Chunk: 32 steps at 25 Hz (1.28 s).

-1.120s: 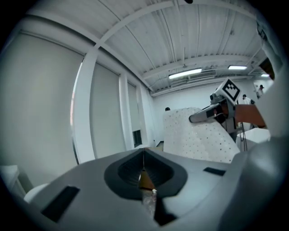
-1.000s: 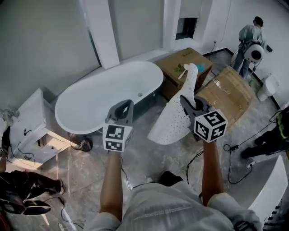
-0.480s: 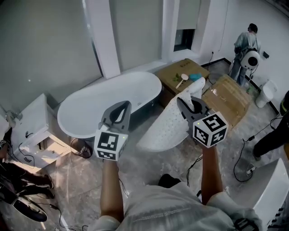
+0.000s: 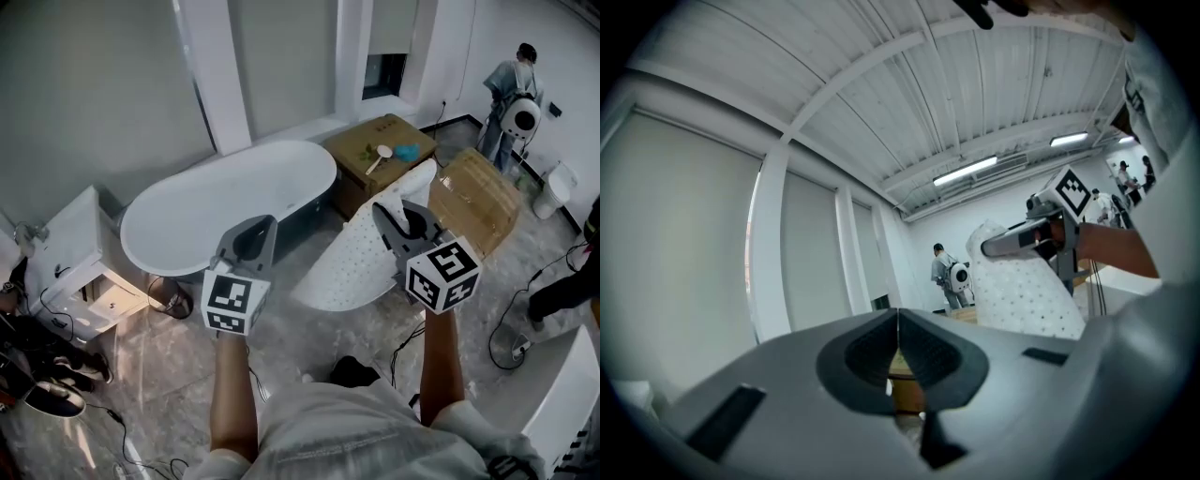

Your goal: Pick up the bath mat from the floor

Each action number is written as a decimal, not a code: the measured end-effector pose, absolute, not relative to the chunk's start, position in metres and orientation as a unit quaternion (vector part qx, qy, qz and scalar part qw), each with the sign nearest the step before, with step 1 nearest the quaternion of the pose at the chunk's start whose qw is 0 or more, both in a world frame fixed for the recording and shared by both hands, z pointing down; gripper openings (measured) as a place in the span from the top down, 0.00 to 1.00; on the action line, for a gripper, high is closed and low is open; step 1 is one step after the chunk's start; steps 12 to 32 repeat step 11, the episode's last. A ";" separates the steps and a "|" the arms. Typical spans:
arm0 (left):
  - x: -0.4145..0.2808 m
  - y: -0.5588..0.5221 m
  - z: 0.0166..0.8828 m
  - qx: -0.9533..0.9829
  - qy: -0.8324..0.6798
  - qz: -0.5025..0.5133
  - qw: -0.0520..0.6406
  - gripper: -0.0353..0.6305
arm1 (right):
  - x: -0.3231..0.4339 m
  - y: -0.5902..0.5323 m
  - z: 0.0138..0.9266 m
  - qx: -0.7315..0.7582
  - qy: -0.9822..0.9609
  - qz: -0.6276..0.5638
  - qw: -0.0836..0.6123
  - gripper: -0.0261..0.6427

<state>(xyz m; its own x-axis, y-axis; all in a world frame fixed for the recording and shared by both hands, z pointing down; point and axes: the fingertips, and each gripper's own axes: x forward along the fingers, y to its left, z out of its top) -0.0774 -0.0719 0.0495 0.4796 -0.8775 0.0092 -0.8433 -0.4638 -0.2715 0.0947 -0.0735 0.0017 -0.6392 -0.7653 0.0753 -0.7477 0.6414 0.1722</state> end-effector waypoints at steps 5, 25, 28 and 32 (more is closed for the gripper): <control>-0.074 -0.067 0.060 -0.853 0.505 -0.079 0.103 0.92 | 0.103 -0.071 0.015 0.427 -0.900 -0.047 0.074 0.90; -0.077 -0.070 0.072 -0.857 0.502 -0.081 0.087 0.92 | 0.101 -0.074 0.021 0.434 -0.896 -0.047 0.081 0.90; -0.077 -0.070 0.072 -0.857 0.502 -0.081 0.087 0.92 | 0.101 -0.074 0.021 0.434 -0.896 -0.047 0.081 0.90; -0.077 -0.070 0.072 -0.857 0.502 -0.081 0.087 0.92 | 0.101 -0.074 0.021 0.434 -0.896 -0.047 0.081 0.90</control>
